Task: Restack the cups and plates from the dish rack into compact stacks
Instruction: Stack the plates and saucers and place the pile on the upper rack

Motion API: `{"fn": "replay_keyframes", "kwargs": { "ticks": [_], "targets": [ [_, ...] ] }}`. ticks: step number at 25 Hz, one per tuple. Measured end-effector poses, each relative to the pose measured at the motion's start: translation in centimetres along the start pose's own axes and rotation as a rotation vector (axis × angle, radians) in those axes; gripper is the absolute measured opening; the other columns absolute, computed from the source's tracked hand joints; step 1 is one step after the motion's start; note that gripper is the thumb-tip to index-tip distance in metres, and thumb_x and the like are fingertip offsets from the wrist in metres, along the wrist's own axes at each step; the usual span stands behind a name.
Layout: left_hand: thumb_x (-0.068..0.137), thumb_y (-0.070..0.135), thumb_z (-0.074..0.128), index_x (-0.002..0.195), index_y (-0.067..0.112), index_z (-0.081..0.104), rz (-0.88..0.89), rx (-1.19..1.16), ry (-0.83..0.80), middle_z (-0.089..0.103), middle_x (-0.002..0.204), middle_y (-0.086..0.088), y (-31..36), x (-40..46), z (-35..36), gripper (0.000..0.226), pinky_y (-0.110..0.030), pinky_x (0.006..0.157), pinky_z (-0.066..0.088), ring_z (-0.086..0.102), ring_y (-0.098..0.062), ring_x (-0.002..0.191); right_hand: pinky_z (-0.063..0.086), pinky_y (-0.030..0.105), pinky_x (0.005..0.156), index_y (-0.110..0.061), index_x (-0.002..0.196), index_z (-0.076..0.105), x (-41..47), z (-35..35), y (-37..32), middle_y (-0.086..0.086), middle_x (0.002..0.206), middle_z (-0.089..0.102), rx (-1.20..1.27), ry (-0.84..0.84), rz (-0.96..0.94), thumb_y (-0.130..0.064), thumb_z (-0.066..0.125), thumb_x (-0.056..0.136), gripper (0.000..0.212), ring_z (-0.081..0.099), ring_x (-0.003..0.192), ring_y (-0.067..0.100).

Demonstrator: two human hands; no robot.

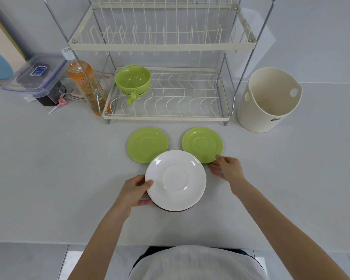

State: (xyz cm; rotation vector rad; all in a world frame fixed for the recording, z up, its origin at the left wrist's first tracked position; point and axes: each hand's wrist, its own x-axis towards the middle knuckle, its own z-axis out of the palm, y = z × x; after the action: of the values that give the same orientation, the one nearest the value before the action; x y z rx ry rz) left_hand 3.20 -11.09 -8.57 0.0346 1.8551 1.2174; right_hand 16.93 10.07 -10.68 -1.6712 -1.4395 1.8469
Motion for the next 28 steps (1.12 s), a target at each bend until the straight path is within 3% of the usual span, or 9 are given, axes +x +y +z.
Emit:
{"fn": "replay_keyframes", "kwargs": {
  "ticks": [3, 6, 9, 11, 18, 25, 28],
  "targets": [
    [0.087, 0.016, 0.056, 0.107, 0.016, 0.059, 0.000, -0.003, -0.005, 0.063, 0.102, -0.003, 0.0, 0.1, 0.0, 0.020, -0.020, 0.053, 0.057, 0.063, -0.014, 0.081, 0.055, 0.019, 0.053, -0.004, 0.109, 0.052, 1.1, 0.4, -0.6, 0.014, 0.083, 0.065, -0.045, 0.031, -0.014, -0.018, 0.053, 0.090, 0.023, 0.064, 0.050, 0.009],
    [0.087, 0.016, 0.056, 0.106, 0.017, 0.059, -0.003, -0.006, -0.008, 0.063, 0.099, -0.001, 0.0, 0.2, -0.1, 0.019, -0.019, 0.052, 0.057, 0.063, -0.011, 0.081, 0.053, 0.016, 0.047, -0.009, 0.098, 0.051, 1.4, 0.8, -0.7, 0.008, 0.068, 0.063, -0.118, 0.041, -0.026, -0.016, 0.052, 0.090, 0.010, 0.060, 0.035, 0.003],
    [0.087, 0.016, 0.056, 0.105, 0.018, 0.059, -0.006, -0.011, -0.018, 0.063, 0.097, 0.001, 0.1, 0.2, -0.2, 0.018, -0.018, 0.050, 0.056, 0.063, -0.012, 0.082, 0.055, 0.023, 0.055, -0.006, 0.097, 0.050, 1.5, 0.7, -1.1, 0.005, 0.066, 0.057, -0.043, 0.006, 0.000, -0.014, 0.045, 0.093, 0.011, 0.059, 0.053, 0.013],
    [0.087, 0.016, 0.057, 0.104, 0.019, 0.059, -0.007, -0.021, -0.020, 0.063, 0.096, 0.001, 0.0, 0.2, -0.2, 0.017, -0.018, 0.049, 0.056, 0.063, -0.013, 0.082, 0.054, 0.021, 0.049, -0.005, 0.096, 0.048, 1.1, 0.5, -1.5, 0.007, 0.070, 0.053, 0.078, -0.024, 0.034, -0.012, 0.041, 0.095, 0.010, 0.055, 0.059, 0.015],
    [0.087, 0.016, 0.057, 0.105, 0.018, 0.058, -0.002, -0.030, -0.036, 0.063, 0.093, 0.003, 0.0, 0.3, -0.3, 0.019, -0.017, 0.048, 0.055, 0.063, -0.013, 0.080, 0.047, 0.021, 0.053, -0.011, 0.072, 0.047, -2.1, -0.8, -3.3, 0.006, 0.071, 0.047, 0.286, -0.111, -0.046, -0.007, 0.038, 0.094, 0.024, 0.047, 0.058, 0.017],
    [0.087, 0.018, 0.058, 0.106, 0.018, 0.059, -0.002, -0.033, -0.046, 0.064, 0.094, 0.002, 0.0, 0.2, -0.4, 0.019, -0.016, 0.049, 0.055, 0.064, -0.013, 0.080, 0.043, 0.023, 0.054, -0.011, 0.075, 0.051, -4.1, -0.3, -2.0, 0.004, 0.064, 0.048, -0.114, -0.267, -0.138, -0.008, 0.041, 0.094, 0.022, 0.045, 0.051, 0.016],
    [0.086, 0.021, 0.059, 0.106, 0.019, 0.060, -0.009, -0.030, -0.026, 0.064, 0.103, -0.002, -0.2, 0.2, -0.4, 0.021, -0.017, 0.052, 0.056, 0.064, -0.019, 0.088, 0.043, 0.020, 0.052, -0.013, 0.074, 0.052, -4.1, 0.0, -1.0, 0.004, 0.063, 0.051, -0.275, -0.313, -0.180, -0.009, 0.041, 0.094, 0.023, 0.049, 0.043, 0.007]
  ]
}}
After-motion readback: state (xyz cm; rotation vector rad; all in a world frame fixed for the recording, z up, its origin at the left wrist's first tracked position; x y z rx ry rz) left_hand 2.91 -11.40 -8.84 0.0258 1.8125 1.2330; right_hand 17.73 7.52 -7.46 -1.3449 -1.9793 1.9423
